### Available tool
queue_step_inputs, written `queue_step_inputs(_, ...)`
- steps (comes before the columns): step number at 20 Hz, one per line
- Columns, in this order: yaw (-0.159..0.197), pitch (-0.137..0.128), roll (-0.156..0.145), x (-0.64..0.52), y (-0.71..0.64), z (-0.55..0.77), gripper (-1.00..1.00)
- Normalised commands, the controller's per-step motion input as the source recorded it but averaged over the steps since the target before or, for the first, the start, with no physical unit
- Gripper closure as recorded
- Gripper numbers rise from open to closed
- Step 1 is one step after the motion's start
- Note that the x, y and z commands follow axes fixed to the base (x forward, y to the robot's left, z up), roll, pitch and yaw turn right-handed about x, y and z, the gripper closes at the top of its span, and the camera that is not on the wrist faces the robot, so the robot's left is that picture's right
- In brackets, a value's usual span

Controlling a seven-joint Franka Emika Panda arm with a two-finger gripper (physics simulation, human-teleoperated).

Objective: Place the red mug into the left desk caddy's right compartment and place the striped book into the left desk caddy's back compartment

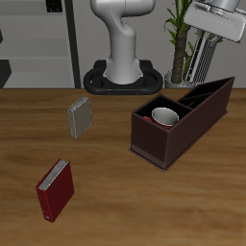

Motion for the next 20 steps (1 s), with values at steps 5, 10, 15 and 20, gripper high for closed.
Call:
queue_step_inputs(5,-0.006,0.044,0.003,0.19,0.09,-0.10,1.00)
queue_step_inputs(10,0.009,0.028,0.013,0.10,0.12,-0.12,1.00)
queue_step_inputs(15,0.023,-0.001,-0.016,0.17,0.01,-0.02,1.00)
queue_step_inputs(20,-0.003,0.018,-0.007,0.12,-0.01,-0.02,1.00)
